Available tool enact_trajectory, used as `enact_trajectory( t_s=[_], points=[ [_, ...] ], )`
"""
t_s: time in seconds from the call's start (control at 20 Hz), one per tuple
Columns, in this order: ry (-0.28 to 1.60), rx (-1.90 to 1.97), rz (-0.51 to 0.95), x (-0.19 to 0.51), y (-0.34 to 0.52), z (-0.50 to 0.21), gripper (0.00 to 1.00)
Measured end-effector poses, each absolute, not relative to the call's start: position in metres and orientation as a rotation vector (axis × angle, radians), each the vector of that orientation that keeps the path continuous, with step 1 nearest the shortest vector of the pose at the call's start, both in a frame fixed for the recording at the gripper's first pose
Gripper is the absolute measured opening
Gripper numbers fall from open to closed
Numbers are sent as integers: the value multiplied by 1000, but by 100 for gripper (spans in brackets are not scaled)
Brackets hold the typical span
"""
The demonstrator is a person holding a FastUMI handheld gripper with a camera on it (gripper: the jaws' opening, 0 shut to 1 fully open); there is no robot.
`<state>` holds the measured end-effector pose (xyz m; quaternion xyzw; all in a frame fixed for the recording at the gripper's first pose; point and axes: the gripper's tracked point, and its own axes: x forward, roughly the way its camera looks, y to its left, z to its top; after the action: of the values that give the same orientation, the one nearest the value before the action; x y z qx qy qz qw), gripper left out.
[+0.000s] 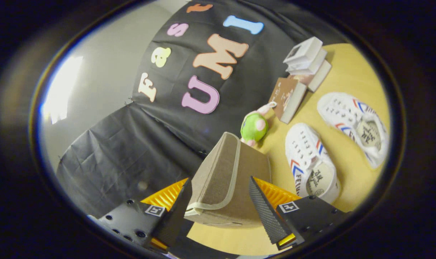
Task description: Open the storage box then place both shoes into the box .Put the left shoe in first, then the right shoe, with the right side of both shoes facing outward in a uniform manner.
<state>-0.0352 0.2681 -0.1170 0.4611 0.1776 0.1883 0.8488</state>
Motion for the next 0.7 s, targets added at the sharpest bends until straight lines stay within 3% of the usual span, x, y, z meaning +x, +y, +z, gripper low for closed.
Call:
enact_trajectory(
  t_s=[0.4, 0.7],
  points=[
    [536, 1298, 545, -44, 300, -126, 98],
    [515, 1440, 594, -38, 294, -111, 98]
  ],
)
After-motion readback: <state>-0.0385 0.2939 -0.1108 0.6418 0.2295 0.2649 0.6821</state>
